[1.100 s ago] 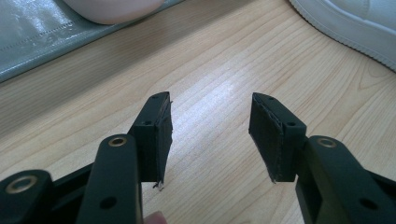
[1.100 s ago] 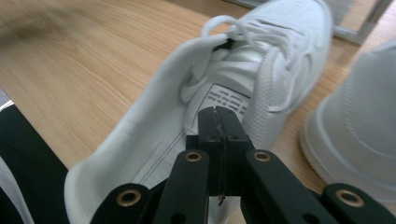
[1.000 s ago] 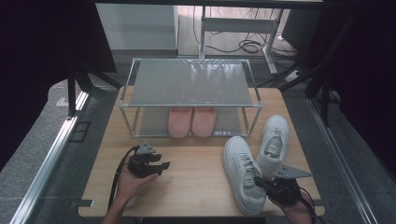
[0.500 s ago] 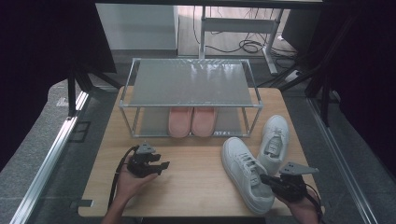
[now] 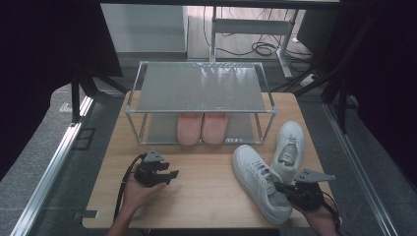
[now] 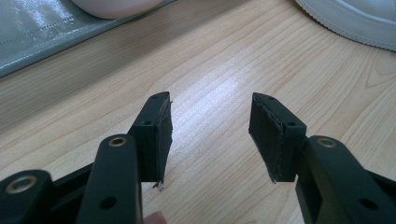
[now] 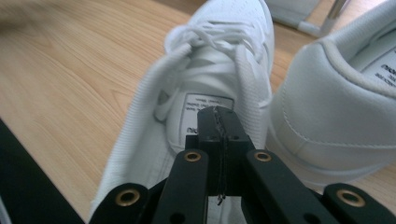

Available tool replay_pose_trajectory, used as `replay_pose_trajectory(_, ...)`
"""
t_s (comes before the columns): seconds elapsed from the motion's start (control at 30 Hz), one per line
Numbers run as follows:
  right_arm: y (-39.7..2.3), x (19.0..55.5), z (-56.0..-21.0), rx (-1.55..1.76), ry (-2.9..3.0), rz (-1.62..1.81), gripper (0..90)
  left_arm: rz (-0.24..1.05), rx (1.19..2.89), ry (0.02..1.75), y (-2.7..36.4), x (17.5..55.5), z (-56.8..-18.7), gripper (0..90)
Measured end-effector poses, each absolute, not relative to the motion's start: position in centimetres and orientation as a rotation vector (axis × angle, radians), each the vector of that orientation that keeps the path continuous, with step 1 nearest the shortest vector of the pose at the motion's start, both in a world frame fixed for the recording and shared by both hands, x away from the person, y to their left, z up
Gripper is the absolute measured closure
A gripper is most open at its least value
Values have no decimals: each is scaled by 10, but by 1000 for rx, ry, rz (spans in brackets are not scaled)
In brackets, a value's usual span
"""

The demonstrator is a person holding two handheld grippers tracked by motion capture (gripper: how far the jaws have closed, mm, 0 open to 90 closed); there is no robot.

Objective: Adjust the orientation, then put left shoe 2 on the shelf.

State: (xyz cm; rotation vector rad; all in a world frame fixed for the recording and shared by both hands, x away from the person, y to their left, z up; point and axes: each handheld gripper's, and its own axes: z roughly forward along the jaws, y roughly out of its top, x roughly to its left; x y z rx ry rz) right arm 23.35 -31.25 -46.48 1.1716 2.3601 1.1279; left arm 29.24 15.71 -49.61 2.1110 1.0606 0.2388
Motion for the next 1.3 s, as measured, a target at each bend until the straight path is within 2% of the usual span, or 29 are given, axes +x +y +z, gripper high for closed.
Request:
replay_pose_trajectory(0.13, -314, 229, -458, 1153, 2341, 1185, 839, 240, 2108, 1060, 157, 292, -496, 499)
replay_pose_trajectory(0.33, -322, 223, -446, 1143, 2291, 1241, 707, 239, 2103, 1061, 159, 292, -495, 499)
replay_pose_trajectory(0.53, -325, 222, -444, 1161, 2266, 1218, 630, 241, 2100, 1057, 159, 291, -493, 498)
replay_pose_trajectory(0.8, -327, 228, -448, 1185, 2249, 1218, 589, 242, 2093, 1059, 160, 289, -491, 497)
replay_pose_trajectory(1.3, -322, 241, -458, 1221, 2280, 1195, 592, 237, 2099, 1053, 159, 289, -492, 495)
